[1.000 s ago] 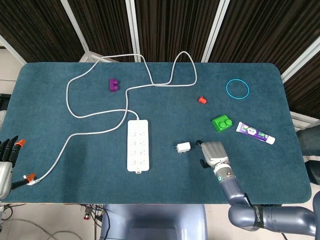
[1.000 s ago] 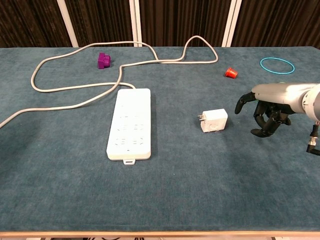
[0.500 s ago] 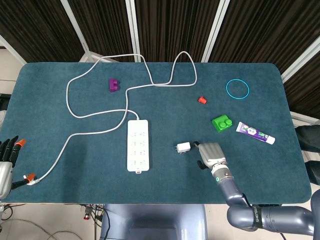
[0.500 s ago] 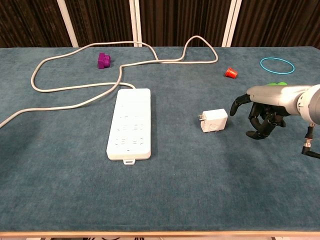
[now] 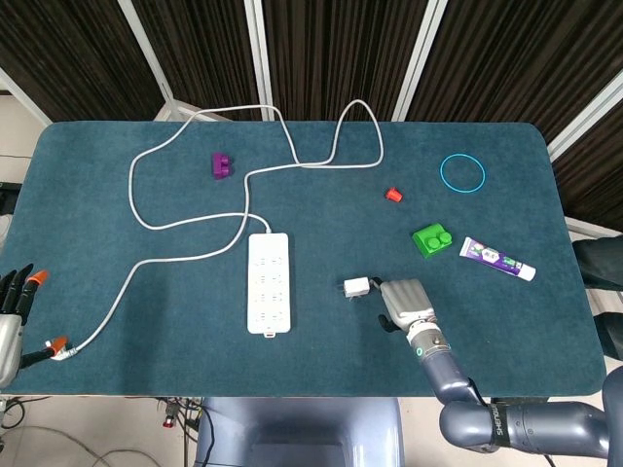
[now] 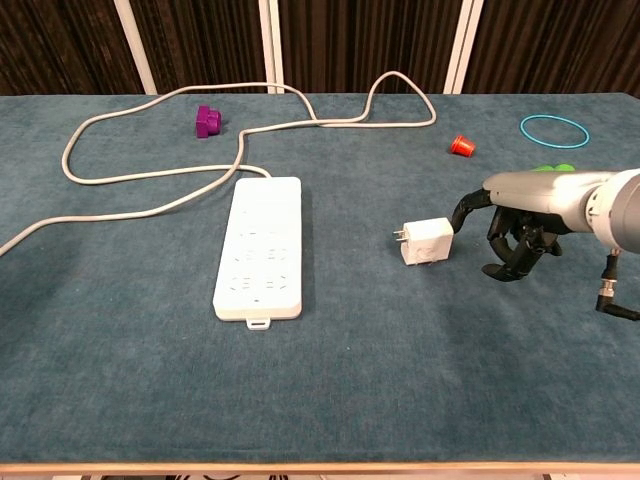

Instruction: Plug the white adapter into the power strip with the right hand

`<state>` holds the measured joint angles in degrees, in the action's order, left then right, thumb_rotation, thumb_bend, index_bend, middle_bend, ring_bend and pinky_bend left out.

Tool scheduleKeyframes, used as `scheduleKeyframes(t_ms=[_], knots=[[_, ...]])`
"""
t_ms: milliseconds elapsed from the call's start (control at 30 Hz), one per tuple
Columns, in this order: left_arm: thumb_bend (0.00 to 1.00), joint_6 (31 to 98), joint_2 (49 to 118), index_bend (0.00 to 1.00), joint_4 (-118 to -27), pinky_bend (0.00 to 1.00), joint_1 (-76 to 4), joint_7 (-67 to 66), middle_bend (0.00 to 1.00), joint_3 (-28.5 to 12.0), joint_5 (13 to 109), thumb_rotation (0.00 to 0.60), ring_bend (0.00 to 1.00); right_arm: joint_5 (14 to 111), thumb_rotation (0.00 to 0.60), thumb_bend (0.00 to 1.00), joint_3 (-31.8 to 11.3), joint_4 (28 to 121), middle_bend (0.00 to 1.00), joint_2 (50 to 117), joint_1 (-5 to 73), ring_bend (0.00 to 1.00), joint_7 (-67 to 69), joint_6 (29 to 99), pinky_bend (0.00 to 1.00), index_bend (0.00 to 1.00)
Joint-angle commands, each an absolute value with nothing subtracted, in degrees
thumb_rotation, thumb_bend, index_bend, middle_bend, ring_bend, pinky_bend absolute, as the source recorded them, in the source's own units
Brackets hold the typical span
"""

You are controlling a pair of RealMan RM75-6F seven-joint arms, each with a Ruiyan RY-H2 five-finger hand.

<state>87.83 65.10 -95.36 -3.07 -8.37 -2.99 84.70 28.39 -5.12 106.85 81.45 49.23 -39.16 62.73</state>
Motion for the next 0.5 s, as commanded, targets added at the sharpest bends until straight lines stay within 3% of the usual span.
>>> scheduleKeyframes(t_ms=[33,500], knots=[[0.1,87.8,65.12,0.12,-95.34,0.0,-3.08,-8.42,0.0,-3.0,84.64,0.6,0.0,28.46,0.6,0.47,-5.16,106.9,0.72,81.57,49.29,0.81,-39.17,62.87,0.72,0.23],[0.1,87.78,65.09,0.12,-95.46,0.0,-3.06,-8.49,0.0,-3.0,84.6,0.6,0.0,29.52,0.6,0.47,-5.22,108.49,0.72,81.76,49.71,0.81,-39.58,63.73,0.72,0.23]])
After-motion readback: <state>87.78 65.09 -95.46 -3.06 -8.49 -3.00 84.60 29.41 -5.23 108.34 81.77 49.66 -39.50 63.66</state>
